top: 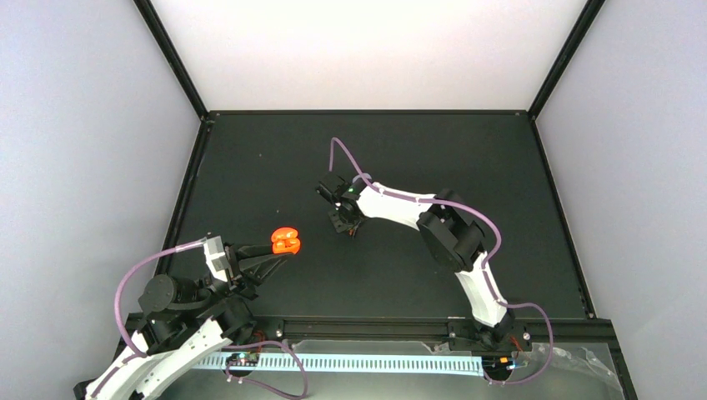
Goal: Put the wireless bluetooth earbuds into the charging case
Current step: Pick up the earbud from the center of the board.
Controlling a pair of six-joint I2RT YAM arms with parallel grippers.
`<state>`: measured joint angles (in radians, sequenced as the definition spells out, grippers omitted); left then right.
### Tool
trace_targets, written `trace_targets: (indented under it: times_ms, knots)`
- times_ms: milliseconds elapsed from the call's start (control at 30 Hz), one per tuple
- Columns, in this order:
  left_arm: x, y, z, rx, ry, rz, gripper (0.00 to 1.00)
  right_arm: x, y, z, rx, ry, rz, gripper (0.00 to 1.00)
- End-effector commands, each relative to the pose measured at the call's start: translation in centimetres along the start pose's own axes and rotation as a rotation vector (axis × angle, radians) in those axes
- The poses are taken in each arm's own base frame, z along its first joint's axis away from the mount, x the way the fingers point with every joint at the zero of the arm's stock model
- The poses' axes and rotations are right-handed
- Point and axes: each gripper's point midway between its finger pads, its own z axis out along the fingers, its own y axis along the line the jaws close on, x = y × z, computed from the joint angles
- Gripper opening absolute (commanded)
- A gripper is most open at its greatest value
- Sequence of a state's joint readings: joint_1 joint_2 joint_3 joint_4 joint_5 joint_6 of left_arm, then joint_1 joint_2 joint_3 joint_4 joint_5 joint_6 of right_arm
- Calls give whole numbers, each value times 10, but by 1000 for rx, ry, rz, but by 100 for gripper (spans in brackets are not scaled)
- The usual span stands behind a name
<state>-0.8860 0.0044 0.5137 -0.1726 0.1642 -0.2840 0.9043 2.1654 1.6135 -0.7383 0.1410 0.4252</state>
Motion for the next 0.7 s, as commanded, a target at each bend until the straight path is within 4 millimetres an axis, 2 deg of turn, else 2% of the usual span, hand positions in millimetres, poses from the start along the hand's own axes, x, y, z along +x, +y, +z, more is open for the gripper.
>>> trace_targets:
  times_ms: [0, 167, 433, 667]
  knots:
    - [-32, -14, -31, 39, -145, 20, 1, 49, -14, 50, 86, 158, -39, 26]
    - [-31, -14, -31, 40, -147, 18, 2, 44, -9, 52, 92, 155, -48, 24]
    - [-31, -13, -31, 37, -139, 19, 2, 53, -7, 57, 100, 176, -58, 15]
    - [-31, -14, -31, 38, -137, 17, 2, 50, -5, 51, 91, 155, -47, 8]
